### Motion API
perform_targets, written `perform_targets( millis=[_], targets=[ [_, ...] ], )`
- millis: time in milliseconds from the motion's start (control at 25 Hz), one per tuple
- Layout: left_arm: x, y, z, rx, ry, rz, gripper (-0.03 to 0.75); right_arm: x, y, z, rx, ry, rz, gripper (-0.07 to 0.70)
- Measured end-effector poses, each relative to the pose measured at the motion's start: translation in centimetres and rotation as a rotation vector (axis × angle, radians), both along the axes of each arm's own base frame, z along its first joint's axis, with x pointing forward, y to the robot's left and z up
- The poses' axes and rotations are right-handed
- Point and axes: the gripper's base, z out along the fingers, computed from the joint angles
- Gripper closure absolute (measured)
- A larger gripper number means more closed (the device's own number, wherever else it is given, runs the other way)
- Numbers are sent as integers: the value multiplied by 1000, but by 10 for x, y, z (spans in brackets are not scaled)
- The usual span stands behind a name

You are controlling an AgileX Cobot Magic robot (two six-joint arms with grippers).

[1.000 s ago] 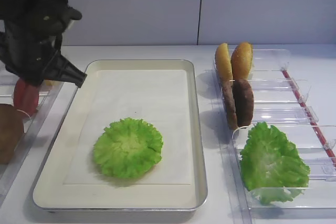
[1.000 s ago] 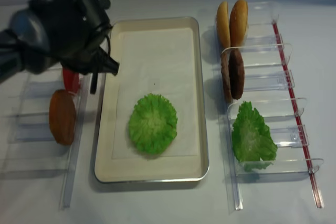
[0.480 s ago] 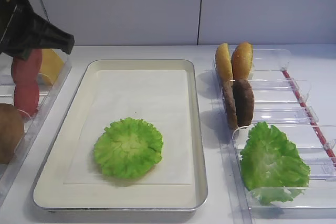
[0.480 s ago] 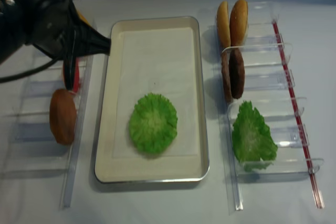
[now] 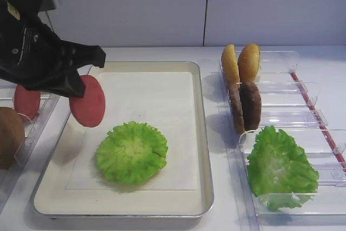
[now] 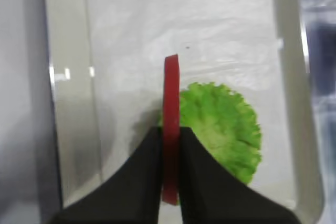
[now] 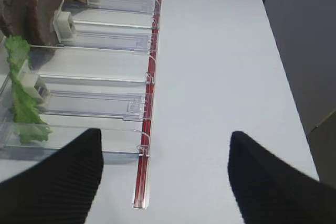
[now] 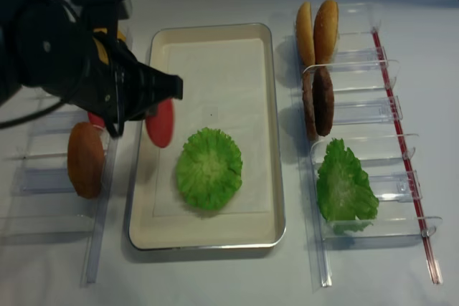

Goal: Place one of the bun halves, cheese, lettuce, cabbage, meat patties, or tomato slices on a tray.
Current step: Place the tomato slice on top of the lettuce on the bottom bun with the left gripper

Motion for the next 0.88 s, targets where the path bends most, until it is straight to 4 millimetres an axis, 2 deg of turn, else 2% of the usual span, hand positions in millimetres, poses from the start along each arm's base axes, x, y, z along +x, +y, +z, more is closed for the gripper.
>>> perform_targets(
  millis=[200, 320, 520, 720, 880],
  targets=[
    [4, 12, -7, -235, 15, -38, 657, 0, 0, 0, 4, 0, -3, 119],
    [0, 18, -21, -333, 27, -73, 657, 0, 0, 0, 4, 0, -3, 119],
    [-12, 10, -48, -530, 56, -141, 657, 0, 0, 0, 4, 2, -3, 119],
    [-15, 6, -68, -591, 92, -170, 657, 0, 0, 0, 4, 2, -3, 119],
    [-12, 5, -73, -598, 108, -162, 657, 0, 0, 0, 4, 2, -3, 119]
  ],
)
